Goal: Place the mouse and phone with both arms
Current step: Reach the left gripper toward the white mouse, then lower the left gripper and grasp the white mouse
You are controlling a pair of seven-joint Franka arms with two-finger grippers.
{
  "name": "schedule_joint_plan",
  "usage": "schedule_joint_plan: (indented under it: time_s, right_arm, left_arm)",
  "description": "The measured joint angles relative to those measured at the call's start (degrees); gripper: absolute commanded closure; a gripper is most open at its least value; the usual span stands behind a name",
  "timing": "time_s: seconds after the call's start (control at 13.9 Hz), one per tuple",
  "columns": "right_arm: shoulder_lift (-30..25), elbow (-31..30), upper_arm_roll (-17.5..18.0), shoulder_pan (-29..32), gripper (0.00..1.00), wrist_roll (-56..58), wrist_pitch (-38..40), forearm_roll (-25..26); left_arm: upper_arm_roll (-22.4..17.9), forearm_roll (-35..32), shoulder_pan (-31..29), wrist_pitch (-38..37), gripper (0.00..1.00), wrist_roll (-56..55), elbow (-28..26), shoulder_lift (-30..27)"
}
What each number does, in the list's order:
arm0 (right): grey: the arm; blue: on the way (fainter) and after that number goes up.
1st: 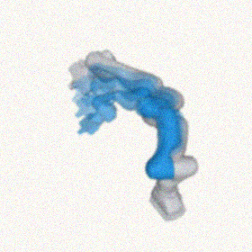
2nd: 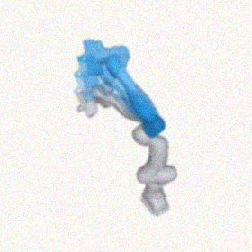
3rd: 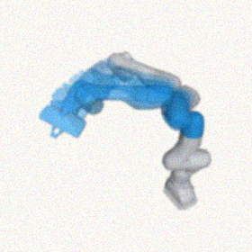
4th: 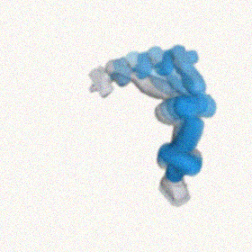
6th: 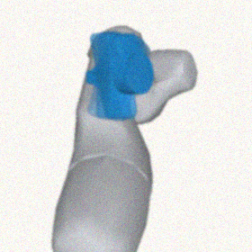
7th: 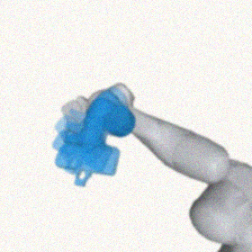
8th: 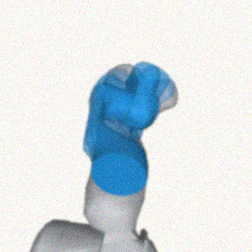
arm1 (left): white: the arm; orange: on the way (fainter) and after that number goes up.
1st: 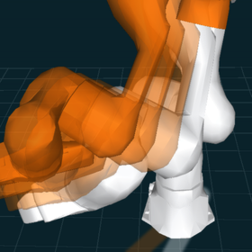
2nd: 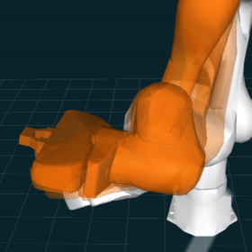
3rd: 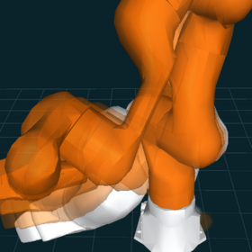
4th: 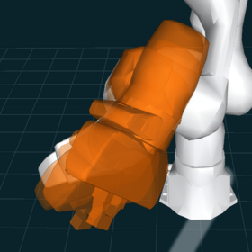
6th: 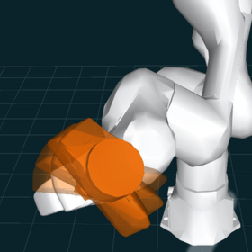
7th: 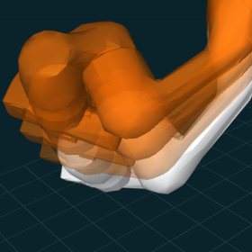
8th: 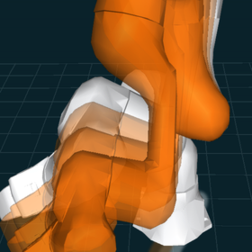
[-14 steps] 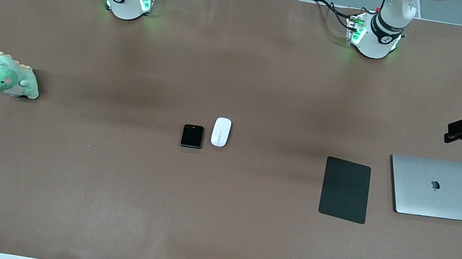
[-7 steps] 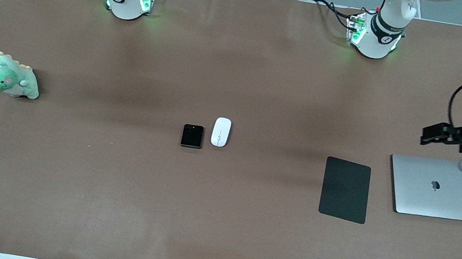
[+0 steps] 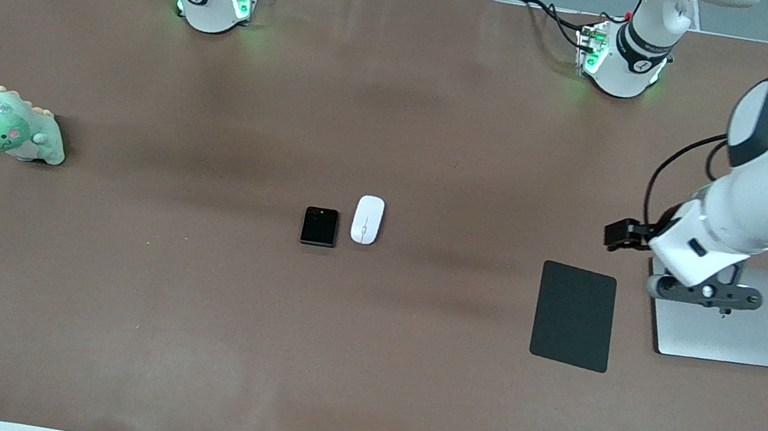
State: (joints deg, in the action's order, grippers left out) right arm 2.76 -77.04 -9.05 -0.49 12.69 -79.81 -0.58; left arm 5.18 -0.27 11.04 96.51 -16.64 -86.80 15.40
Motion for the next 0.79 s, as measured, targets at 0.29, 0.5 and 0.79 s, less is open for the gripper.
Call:
schedule_joint_plan:
  time_s: [0.29,0.5,0.79]
  right_arm:
    - [0.0,0.0,0.0,0.0,0.0,0.0,0.0,0.0]
    - [0.0,0.0,0.0,0.0,0.0,0.0,0.0,0.0]
    - [0.0,0.0,0.0,0.0,0.0,0.0,0.0,0.0]
  left_arm:
    - [0.1,0.0,5.6,4.5,0.0,-7.3,-0.1,4.3]
    - [0.1,0.0,11.0,9.0,0.0,-13.4,-0.1,8.0]
    - [0.1,0.0,16.4,12.7,0.0,-19.5,0.7,12.1]
